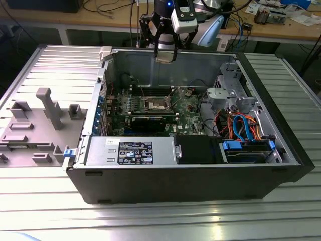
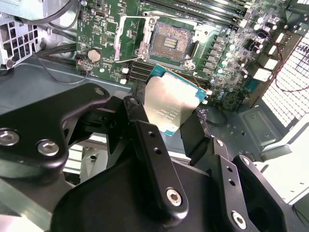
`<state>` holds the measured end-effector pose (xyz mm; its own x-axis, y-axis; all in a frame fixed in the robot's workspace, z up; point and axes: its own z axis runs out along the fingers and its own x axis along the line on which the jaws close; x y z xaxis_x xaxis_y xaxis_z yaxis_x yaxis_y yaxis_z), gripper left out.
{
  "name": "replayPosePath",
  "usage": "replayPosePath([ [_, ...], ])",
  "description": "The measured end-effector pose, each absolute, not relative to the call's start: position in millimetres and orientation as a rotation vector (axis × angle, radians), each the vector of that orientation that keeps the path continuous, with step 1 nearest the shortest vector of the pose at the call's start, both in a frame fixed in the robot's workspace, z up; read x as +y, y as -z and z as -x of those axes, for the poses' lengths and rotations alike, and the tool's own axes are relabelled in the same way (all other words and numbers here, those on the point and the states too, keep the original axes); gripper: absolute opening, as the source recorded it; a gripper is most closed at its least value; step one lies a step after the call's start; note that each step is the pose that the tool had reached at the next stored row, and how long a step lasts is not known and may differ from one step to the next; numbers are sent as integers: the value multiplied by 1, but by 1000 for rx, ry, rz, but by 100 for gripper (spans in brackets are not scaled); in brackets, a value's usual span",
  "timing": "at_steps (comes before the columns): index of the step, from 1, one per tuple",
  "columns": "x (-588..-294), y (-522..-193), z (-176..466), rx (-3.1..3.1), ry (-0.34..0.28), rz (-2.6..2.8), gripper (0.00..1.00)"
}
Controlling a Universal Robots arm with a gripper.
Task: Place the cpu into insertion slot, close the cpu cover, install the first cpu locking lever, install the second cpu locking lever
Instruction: 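Place the cpu into insertion slot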
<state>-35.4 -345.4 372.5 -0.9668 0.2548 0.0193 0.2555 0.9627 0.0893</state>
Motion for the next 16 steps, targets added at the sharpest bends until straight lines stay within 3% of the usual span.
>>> replayPosePath([
  [16,-345,-373,35,-3097,143,470,53],
])
